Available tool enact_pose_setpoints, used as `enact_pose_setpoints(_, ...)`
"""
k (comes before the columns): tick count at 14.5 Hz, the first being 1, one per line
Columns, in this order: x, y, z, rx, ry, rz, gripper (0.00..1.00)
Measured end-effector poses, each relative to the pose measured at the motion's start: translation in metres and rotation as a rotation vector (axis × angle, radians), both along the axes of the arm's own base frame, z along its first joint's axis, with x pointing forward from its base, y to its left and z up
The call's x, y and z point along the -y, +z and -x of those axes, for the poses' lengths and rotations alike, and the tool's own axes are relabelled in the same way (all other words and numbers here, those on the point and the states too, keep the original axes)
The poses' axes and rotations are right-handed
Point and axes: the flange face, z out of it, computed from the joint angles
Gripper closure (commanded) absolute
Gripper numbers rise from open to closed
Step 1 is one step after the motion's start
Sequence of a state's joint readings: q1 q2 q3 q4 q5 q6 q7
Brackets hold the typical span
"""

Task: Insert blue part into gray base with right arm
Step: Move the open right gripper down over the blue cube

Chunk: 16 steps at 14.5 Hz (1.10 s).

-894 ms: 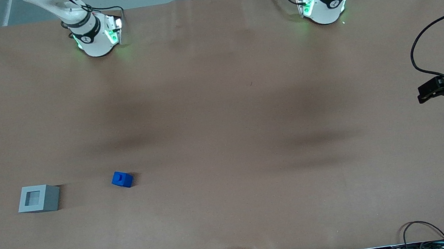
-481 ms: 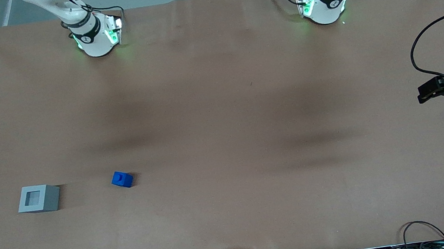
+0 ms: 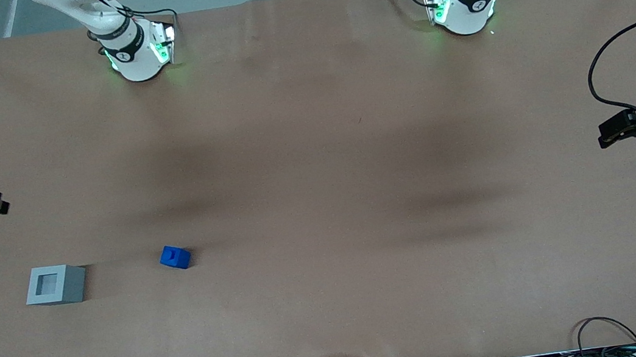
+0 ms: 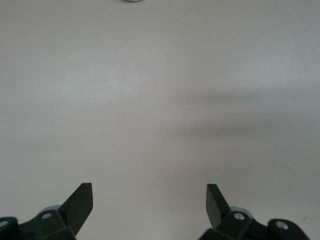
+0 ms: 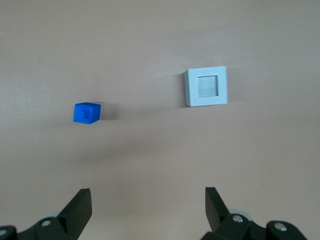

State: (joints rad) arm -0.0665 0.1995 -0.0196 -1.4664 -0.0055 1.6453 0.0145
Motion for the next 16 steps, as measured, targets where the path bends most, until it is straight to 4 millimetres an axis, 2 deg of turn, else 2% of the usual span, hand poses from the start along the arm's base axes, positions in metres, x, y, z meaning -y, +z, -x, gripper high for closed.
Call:
enact_pose_setpoints(3,-0.025,-0.064,-0.014,-0.003,-0.017,0.001,0.0)
enact_pose_setpoints(5,-0.049,-0.095,-0.019,-0.005,-0.028,0.002,0.0)
enact_pose_setpoints(8,-0.079,-0.129,-0.028,0.002,-0.036,0.004,0.0)
enact_pose_setpoints(13,-0.092,-0.189,-0.044,0.018,-0.067,0.004,0.0)
enact_pose_setpoints(16,-0.105,-0.211,-0.048,0.034,-0.078,0.003,0.0)
